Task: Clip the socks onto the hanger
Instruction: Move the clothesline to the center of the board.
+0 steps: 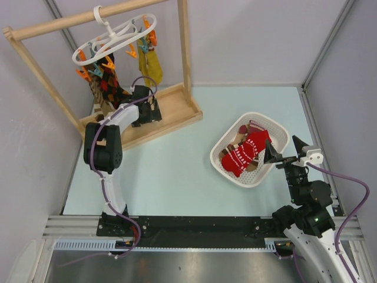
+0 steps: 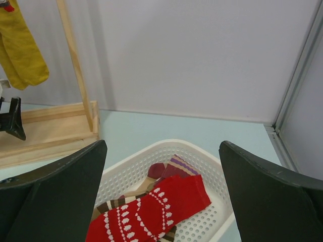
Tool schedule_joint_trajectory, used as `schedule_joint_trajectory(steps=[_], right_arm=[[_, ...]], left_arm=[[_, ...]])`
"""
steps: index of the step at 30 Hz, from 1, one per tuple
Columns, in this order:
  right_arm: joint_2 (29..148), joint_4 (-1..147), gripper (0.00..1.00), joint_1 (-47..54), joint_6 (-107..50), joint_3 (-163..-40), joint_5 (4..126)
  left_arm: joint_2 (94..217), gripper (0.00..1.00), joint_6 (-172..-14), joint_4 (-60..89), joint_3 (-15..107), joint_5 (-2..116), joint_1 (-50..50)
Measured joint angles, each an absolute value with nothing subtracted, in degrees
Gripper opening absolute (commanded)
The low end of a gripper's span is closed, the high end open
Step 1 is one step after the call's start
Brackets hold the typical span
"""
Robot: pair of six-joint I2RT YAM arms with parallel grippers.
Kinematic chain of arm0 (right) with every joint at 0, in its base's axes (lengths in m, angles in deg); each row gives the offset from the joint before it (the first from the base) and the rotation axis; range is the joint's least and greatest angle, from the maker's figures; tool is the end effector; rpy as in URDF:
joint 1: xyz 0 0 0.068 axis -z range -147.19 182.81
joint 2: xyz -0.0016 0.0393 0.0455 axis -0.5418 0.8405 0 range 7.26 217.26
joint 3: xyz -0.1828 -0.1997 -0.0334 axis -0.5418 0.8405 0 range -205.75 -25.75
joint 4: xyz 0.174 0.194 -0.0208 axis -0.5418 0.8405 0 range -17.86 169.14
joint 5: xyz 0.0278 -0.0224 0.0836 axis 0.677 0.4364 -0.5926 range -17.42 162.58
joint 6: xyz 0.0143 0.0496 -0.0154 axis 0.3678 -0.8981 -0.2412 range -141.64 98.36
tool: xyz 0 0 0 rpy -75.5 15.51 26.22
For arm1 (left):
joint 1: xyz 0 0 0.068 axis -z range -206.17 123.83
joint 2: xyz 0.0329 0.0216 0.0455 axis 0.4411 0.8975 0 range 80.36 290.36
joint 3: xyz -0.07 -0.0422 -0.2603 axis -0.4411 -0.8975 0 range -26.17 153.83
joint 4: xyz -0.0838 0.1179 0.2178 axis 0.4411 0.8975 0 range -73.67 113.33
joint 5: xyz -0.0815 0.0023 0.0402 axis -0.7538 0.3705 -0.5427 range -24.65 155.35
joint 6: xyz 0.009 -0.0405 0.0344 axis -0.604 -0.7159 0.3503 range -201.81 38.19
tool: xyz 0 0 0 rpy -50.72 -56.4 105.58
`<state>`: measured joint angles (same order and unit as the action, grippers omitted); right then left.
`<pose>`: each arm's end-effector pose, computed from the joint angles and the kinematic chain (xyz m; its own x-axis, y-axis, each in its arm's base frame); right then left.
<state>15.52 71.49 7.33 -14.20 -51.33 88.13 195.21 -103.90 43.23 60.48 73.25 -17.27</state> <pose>0.0742 0.0248 0.3150 0.3001 0.0047 -0.9539 -0.1464 0.9884 -0.0411 0.4333 -0.0628 0.2006 -0.7792 -0.2550 -0.5725 -0.2347 0.9657 -0.1108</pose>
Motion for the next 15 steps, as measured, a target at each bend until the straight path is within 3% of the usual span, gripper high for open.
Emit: schedule_joint_trajectory(steps=[15], right_arm=[[15.0,71.3,1.0,7.1,-14.0,-51.2,88.1]], left_arm=[[198.5,1.0,-110.6,52.7,63.0,73.6,-15.7]])
